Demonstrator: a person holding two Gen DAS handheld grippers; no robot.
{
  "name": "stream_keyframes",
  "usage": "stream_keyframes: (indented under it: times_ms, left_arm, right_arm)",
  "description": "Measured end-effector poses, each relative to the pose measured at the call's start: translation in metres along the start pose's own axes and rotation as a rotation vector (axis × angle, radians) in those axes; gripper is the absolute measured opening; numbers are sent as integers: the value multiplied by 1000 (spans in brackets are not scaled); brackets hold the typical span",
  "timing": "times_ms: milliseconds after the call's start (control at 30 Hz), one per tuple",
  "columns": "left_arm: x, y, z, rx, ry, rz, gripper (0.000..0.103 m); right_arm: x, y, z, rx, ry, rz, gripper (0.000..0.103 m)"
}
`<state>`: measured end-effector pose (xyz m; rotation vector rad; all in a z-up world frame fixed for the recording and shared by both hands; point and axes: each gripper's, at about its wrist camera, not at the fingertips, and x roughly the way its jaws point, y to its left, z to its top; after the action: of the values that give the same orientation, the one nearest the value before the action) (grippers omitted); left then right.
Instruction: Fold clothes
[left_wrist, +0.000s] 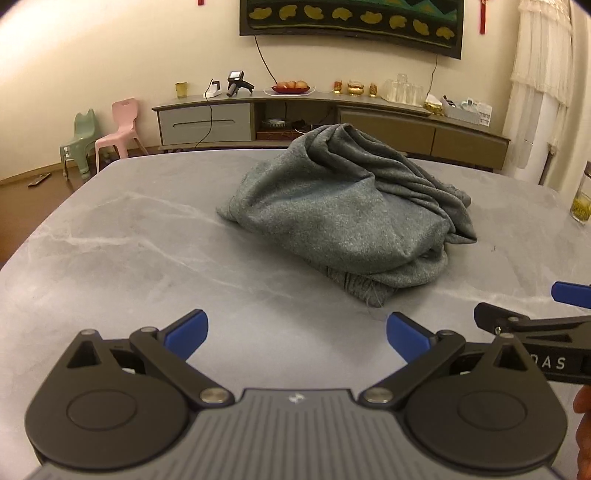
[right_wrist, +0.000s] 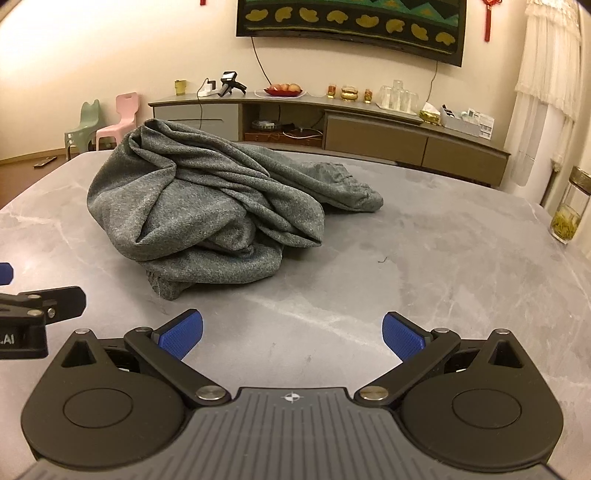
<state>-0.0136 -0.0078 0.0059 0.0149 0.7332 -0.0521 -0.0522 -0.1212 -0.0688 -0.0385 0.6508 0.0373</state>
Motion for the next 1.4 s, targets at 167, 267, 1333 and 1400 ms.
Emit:
stream_keyframes:
  times_ms: [167,267,1333,1400]
  left_arm:
    - [0,6,0,-25,18,-64,56]
    - [0,4,-1,-22,14,-80,19]
    - [50,59,62,-176,24,-114,103]
    - [63,67,66,-240,70,-169,103]
  right_arm:
    - [-4,-2,1,6,-20,31,97]
    - [-5,-1,1,1,-14,59,58]
    - [3,-9,21,89,-53,133,96]
    - [13,-13,38,112,-74,141,99]
